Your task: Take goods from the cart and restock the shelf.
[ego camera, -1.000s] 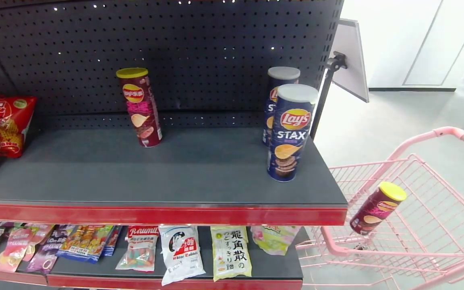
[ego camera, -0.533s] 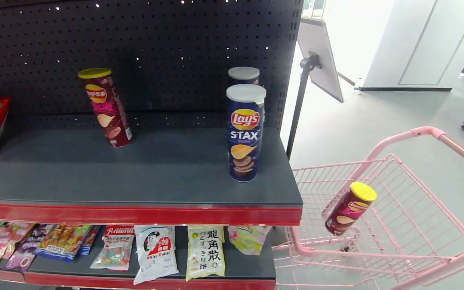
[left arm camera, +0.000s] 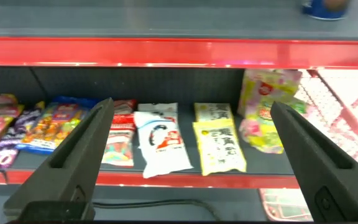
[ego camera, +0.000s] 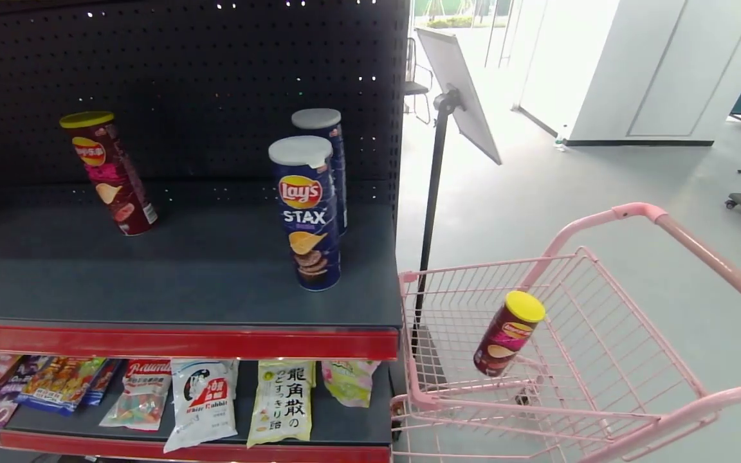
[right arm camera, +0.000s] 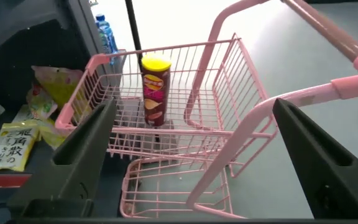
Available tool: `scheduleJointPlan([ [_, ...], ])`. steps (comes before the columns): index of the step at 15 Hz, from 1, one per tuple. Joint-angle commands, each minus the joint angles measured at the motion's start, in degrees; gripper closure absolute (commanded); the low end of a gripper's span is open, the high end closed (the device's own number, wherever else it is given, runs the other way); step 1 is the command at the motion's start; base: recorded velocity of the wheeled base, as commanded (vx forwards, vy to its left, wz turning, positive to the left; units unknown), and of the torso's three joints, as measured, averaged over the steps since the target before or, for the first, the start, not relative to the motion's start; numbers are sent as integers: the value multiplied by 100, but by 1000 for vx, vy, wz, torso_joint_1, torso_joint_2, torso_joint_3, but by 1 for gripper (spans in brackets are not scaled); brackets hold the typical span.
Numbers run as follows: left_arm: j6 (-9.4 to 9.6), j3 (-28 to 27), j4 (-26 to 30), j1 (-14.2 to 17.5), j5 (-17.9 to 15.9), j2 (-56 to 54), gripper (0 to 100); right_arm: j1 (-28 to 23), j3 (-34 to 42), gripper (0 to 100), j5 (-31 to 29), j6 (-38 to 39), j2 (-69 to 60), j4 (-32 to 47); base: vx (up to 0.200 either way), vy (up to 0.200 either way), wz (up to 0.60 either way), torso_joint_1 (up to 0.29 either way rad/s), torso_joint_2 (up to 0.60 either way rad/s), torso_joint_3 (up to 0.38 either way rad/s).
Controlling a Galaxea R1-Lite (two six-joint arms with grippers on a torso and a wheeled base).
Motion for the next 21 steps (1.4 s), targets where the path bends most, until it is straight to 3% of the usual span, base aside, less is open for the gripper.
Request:
scheduleJointPlan([
  [1, -3, 1, 2, 0, 4, 6, 0, 1, 0, 0, 0, 0, 7, -1, 0, -200, 0, 2, 2, 7],
  [5, -3, 1, 2, 0, 4, 6, 0, 1, 0, 0, 0, 0, 7, -1, 0, -200, 0, 1, 1, 0],
  [12, -3, 1, 2, 0, 4, 6, 0, 1, 0, 0, 9, 9, 7, -1, 0, 0, 0, -12, 28, 13],
  [21, -3, 1, 2, 0, 4, 6, 0, 1, 0, 0, 9, 9, 7, -1, 0, 0, 0, -179, 436, 251],
])
